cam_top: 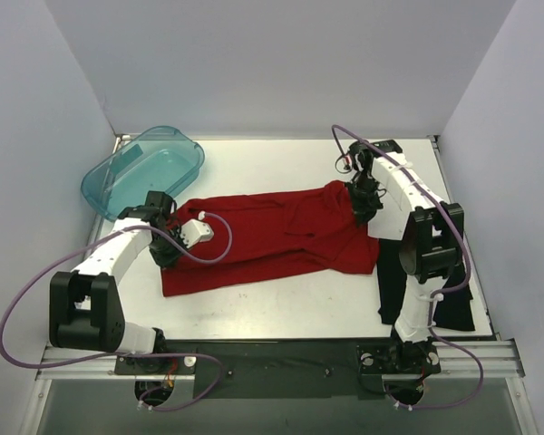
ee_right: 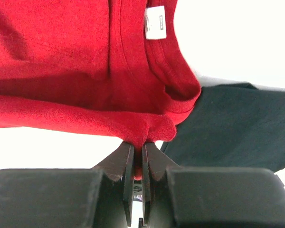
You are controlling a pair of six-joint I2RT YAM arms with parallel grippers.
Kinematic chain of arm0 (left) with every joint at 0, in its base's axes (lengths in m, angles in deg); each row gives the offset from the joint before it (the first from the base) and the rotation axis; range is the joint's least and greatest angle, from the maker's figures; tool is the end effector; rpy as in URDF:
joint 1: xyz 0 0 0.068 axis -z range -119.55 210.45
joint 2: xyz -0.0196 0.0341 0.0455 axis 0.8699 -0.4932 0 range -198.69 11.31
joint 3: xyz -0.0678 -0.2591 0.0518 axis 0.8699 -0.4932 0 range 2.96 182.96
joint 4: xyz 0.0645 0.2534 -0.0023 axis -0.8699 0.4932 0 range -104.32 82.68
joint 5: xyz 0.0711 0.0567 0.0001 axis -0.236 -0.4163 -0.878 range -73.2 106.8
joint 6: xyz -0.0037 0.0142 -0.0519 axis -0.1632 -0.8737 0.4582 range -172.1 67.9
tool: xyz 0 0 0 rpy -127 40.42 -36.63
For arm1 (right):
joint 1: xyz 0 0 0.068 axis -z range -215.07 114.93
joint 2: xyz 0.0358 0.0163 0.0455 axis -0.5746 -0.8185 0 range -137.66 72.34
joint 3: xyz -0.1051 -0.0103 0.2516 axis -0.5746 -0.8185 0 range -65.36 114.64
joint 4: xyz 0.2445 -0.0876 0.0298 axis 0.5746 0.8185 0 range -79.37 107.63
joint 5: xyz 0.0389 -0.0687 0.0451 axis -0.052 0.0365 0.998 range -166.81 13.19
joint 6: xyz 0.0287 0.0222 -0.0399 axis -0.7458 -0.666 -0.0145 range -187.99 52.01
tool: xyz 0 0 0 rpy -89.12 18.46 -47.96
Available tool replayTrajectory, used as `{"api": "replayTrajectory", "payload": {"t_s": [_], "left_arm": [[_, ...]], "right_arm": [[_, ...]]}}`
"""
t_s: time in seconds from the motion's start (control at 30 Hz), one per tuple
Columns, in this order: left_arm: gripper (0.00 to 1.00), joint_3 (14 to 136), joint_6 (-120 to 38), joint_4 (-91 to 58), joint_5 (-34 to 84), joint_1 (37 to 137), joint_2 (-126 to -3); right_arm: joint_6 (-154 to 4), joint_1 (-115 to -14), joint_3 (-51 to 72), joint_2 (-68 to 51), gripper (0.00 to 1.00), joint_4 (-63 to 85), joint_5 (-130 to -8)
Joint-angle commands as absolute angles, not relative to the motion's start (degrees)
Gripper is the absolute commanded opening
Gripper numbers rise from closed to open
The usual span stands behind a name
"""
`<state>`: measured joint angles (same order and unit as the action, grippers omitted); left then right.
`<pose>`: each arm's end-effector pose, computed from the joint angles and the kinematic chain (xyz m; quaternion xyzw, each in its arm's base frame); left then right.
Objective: Fold and stack the t-shirts
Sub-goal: Fold the flattened tshirt in 1/3 of the way
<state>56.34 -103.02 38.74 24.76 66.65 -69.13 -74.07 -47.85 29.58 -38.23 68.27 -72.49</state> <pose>0.2384 -0.0309 0.2080 0.4804 0.8701 -0.0314 0.1057 0.3859 0.0902 0.2476 -0.0633 0.9867 0.0605 0.1372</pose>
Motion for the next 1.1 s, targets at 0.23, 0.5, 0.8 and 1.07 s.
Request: {"api": "replayTrajectory", "payload": {"t_s": [0.23,0.5,0.8,1.07], "left_arm": [[0.09,58.0,-99.1,33.7,23.5,67.0,-71.7],[0.3,58.4,-87.3,22.8,15.3,66.8,-70.7],[0.54,59.4,-79.1,14.1,8.8,65.5,-69.6],[0.52,55.3,-109.3,37.9,38.5,66.9,-55.1]], "right_arm": [[-70.3,-47.8,37.4,-44.2,0.0,71.7,-73.7],[-70.0,-48.4,41.9,-47.2,0.0,71.1,-72.1],[-73.9,-48.1,50.5,-53.3,0.28,71.1,-75.7],[-85.3,-39.8,40.1,-40.2,0.53,69.9,-72.3]]}}
